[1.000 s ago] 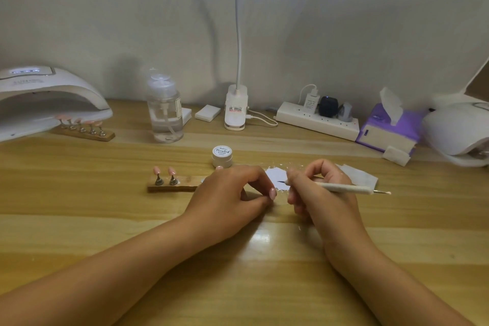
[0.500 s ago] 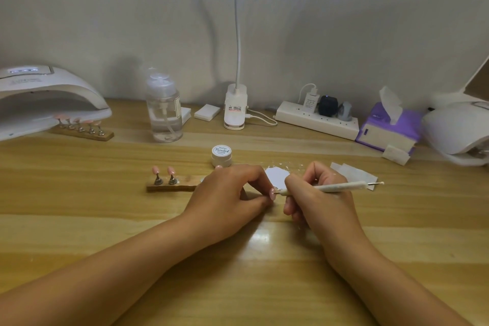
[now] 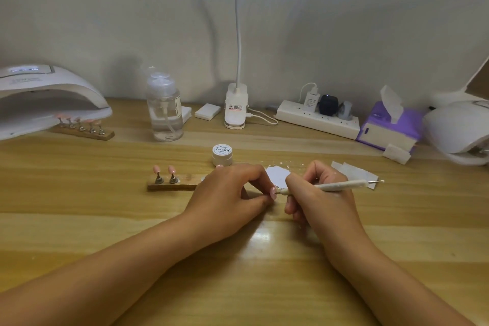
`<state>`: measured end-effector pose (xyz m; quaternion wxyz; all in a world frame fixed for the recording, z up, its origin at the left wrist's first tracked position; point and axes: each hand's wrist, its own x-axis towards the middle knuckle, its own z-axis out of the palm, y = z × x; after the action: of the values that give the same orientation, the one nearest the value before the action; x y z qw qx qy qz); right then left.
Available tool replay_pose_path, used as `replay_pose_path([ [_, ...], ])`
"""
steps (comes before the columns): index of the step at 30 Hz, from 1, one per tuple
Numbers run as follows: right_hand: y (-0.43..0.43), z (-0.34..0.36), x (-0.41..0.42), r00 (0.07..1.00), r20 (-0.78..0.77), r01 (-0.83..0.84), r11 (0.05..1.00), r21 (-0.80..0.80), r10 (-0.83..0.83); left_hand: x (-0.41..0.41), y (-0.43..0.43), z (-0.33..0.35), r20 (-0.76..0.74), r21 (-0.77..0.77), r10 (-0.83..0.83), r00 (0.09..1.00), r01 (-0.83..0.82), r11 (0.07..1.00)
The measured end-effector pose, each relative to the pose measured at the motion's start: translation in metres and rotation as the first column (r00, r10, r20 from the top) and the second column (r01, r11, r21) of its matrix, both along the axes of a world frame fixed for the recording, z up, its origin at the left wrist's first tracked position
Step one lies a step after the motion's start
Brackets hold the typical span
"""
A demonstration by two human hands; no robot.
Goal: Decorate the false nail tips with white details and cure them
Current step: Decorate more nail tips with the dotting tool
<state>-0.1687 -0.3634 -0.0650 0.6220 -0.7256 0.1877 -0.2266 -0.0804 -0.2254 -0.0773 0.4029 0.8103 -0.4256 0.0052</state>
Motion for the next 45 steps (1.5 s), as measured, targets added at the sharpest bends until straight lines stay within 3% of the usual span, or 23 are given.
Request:
replay_pose_path([
  [5, -0.001, 0.000, -0.001, 0.999, 0.039, 0.021, 1.000, 0.022, -0.022, 0.000, 0.000, 0.000, 0.004, 0.012, 0.009, 1.000, -0.009, 1.000],
  [9, -0.004, 0.002, -0.001, 0.978, 0.166, 0.105, 0.983, 0.153, -0.130, 0.000, -0.001, -0.001, -0.012, 0.007, 0.014, 1.000, -0.014, 1.000],
  [13, -0.016, 0.007, -0.001, 0.949, 0.254, 0.181, 0.983, 0.035, -0.184, -0.001, 0.000, -0.001, -0.019, 0.011, 0.012, 1.000, -0.012, 1.000],
  [16, -0.023, 0.005, 0.000, 0.974, 0.166, 0.172, 0.980, -0.099, -0.155, 0.000, 0.000, -0.001, -0.031, 0.007, 0.018, 0.999, -0.018, 1.000],
  [21, -0.031, -0.003, 0.003, 0.983, 0.037, 0.183, 0.976, -0.116, -0.180, -0.001, 0.000, -0.001, -0.059, 0.006, 0.018, 0.998, -0.018, 1.000],
  [26, -0.031, -0.005, 0.005, 0.986, -0.042, 0.147, 0.955, -0.257, -0.163, -0.002, -0.001, 0.000, -0.046, 0.021, 0.032, 0.998, -0.031, 0.999],
  [45, -0.028, -0.005, 0.005, 0.986, -0.123, 0.075, 0.951, -0.300, -0.117, -0.003, -0.001, 0.002, -0.023, 0.047, 0.047, 0.999, -0.046, 0.998],
])
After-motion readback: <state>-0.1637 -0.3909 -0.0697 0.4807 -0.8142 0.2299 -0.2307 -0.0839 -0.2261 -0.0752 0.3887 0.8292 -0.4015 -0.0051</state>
